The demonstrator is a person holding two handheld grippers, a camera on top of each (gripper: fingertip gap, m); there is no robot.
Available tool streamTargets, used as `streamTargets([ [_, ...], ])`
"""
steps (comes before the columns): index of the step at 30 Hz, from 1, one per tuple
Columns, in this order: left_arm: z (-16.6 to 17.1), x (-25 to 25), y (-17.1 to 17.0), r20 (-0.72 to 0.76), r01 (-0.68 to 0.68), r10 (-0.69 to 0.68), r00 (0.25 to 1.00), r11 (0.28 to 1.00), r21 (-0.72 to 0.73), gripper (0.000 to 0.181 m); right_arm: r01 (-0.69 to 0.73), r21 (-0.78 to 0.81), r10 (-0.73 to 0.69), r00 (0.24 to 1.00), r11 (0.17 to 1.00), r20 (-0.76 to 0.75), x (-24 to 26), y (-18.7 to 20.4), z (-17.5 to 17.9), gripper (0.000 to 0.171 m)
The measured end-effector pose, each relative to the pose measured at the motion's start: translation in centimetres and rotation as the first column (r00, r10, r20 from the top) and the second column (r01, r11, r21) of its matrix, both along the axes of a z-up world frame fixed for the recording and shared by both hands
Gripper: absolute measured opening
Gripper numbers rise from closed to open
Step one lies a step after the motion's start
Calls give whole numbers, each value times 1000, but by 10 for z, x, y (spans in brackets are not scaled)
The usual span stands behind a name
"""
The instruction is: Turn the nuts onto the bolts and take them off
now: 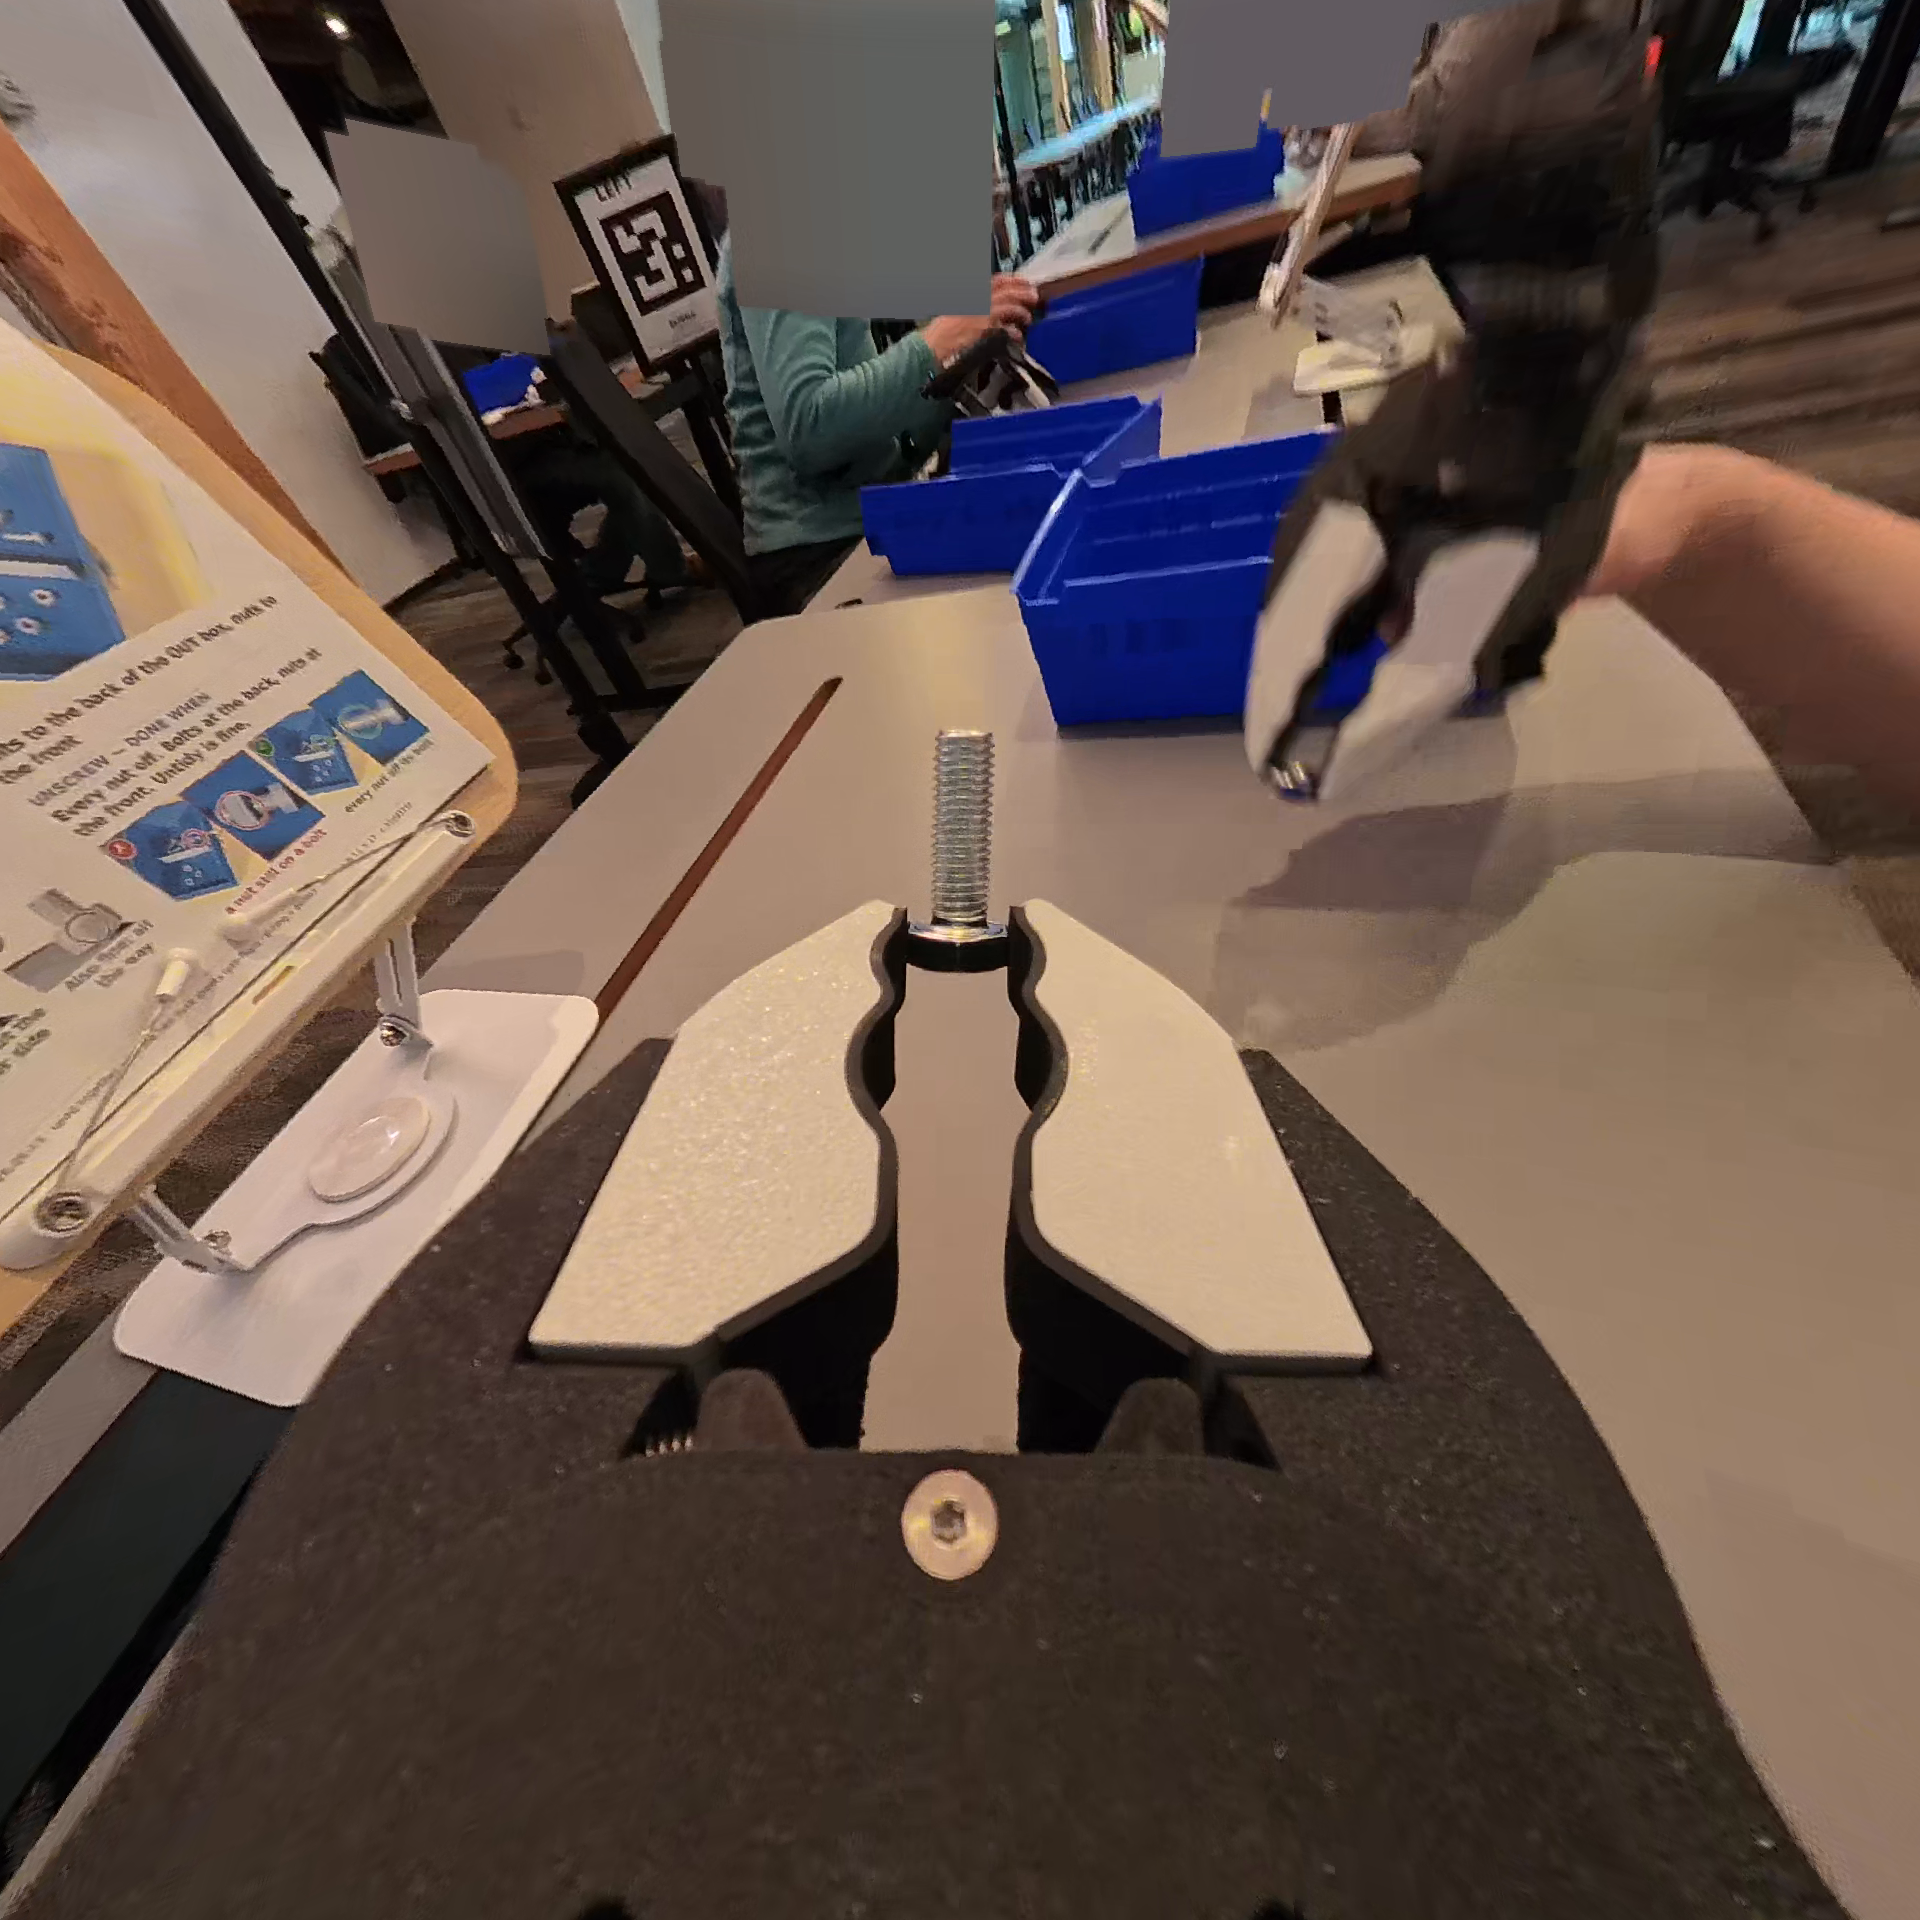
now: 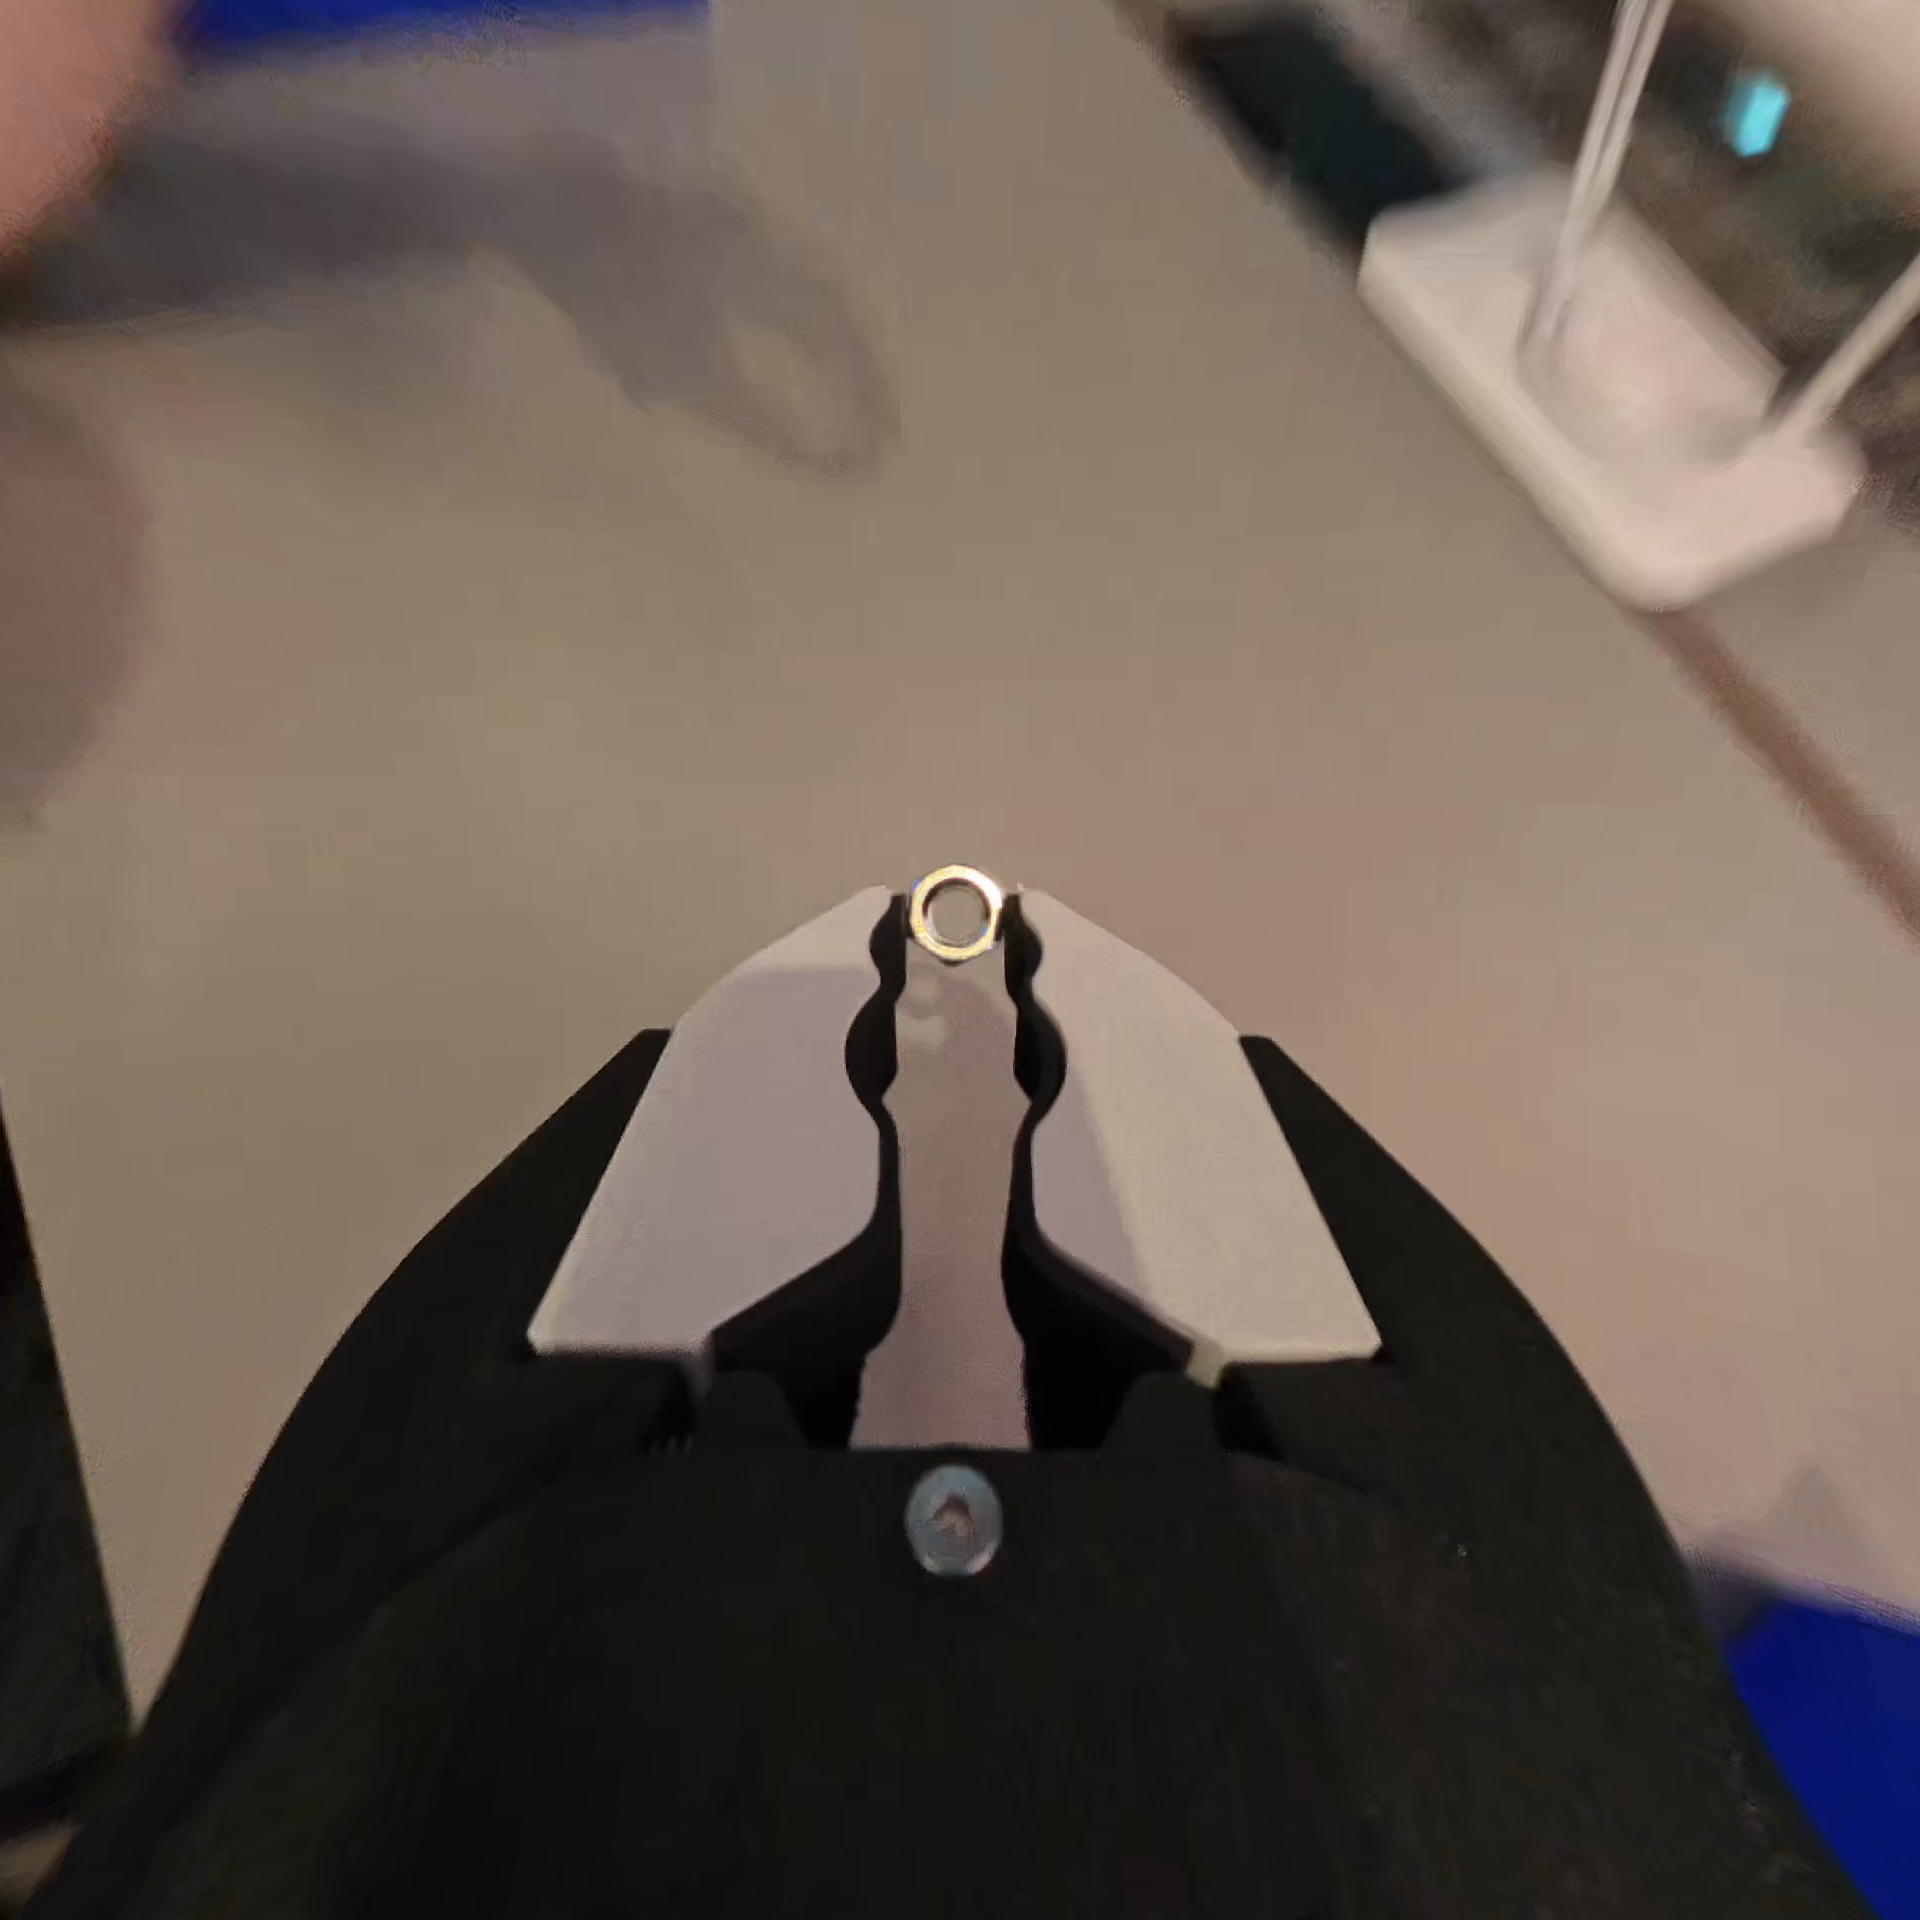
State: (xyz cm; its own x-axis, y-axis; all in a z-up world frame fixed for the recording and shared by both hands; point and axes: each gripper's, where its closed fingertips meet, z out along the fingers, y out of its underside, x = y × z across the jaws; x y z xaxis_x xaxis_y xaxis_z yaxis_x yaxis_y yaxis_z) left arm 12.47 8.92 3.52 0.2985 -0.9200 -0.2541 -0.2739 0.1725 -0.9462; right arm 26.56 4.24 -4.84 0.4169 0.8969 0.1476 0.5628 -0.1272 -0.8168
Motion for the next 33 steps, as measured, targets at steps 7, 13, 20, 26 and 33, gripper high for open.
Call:
streamTargets([
  [7, -10, 13, -16, -25, 104, -104, 994, 994, -22, 18, -358, 282, 417, 890, 890, -186, -98, 8, 121, 17],
  [13, -9, 10, -28, -43, 165, -165, 985, 986, 7, 18, -452, 331, 501, 862, 829, -79, -117, 11, 110, 17],
  [20, -15, 18, -42, -82, 236, -235, 969, 972, 2, 18, -533, 344, 598, 793, 773, -115, -120, -10, 115, 17],
  [26, -13, 21, -52, -70, 286, -285, 956, 958, 3, 18, -571, 310, 615, 786, 760, -61, -119, -16, 105, 17],
  [33, -16, 24, -61, -86, 329, -329, 940, 944, -12, 18, -589, 287, 620, 785, 755, -19, -115, -21, 97, 17],
])
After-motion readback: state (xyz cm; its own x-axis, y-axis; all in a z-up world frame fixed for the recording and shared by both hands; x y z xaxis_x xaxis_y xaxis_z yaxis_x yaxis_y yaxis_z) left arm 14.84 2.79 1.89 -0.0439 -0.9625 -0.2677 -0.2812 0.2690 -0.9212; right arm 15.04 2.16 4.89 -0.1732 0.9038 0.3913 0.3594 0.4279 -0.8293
